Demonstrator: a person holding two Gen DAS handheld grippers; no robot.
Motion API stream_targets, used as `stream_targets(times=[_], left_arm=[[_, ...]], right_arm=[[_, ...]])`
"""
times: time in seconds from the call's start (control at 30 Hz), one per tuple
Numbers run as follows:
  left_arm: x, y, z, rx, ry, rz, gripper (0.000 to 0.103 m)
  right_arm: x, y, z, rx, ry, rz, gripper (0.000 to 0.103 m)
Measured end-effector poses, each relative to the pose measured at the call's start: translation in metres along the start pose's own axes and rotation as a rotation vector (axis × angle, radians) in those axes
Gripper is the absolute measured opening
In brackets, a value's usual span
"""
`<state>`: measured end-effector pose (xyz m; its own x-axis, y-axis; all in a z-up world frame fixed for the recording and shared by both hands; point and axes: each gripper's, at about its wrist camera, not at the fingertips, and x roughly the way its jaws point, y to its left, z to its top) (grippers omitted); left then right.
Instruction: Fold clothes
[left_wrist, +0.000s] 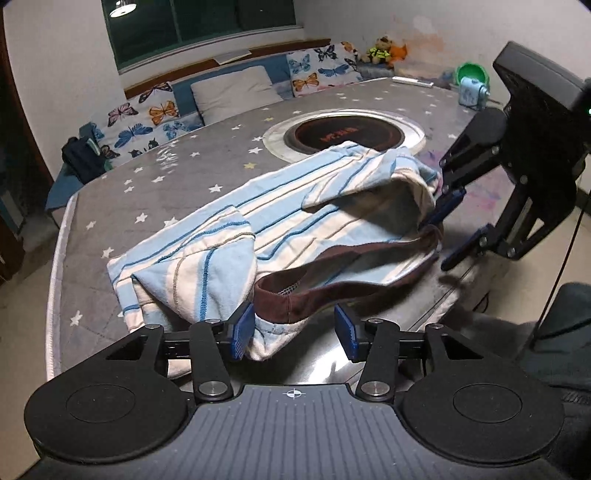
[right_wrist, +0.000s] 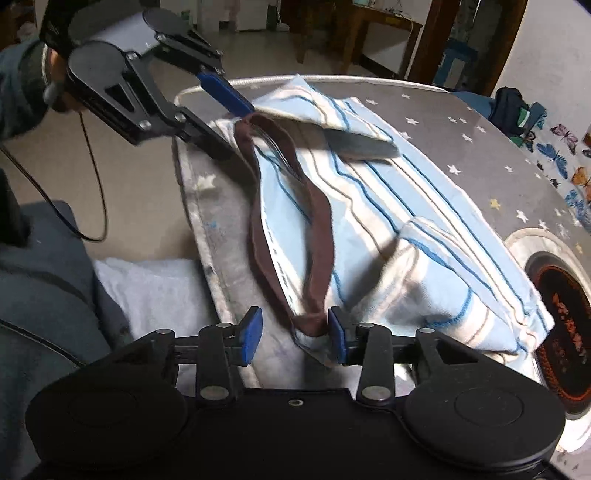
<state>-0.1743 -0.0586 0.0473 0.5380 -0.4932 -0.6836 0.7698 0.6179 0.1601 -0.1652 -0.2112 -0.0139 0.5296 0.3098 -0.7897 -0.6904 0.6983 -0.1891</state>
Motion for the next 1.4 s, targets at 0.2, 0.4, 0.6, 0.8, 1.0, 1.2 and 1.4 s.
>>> stream_targets(times=[0.2,0.4,0.6,0.8,1.0,1.2,1.4], left_arm=[[-0.004,0.001,0.004,0.003,-0.022,0.009,0.049],[-0.005,0.003,0.007,0.023,-0.033,0.04,0.049],[-0.008,0.012,0.015,-0.02,-0.063,0.048,0.055],[0.003,0.013,0.026,-0.028,-0.05,0.09,0.055],[0.032,0.014,0.044,-0.019,-0.011,0.168,0.053],[0.044,0.032,0.042,-0.069,0.031,0.183,0.014],[0.012,0.064,0.031,-0.194,-0.031,0.239,0.007]], right_arm=[[-0.001,-0.01,0.0,0.054,-0.013,-0.011,0.022],[0.0,-0.015,-0.002,0.06,-0.019,0.0,0.021],[0.003,-0.008,-0.001,0.058,-0.025,-0.005,0.021],[0.003,-0.006,-0.003,0.039,-0.025,-0.011,0.021],[0.002,-0.006,0.001,0.038,-0.021,-0.018,0.021],[-0.001,-0.007,-0.001,0.041,-0.031,-0.023,0.021],[-0.005,-0.008,0.001,0.03,-0.05,-0.034,0.02]])
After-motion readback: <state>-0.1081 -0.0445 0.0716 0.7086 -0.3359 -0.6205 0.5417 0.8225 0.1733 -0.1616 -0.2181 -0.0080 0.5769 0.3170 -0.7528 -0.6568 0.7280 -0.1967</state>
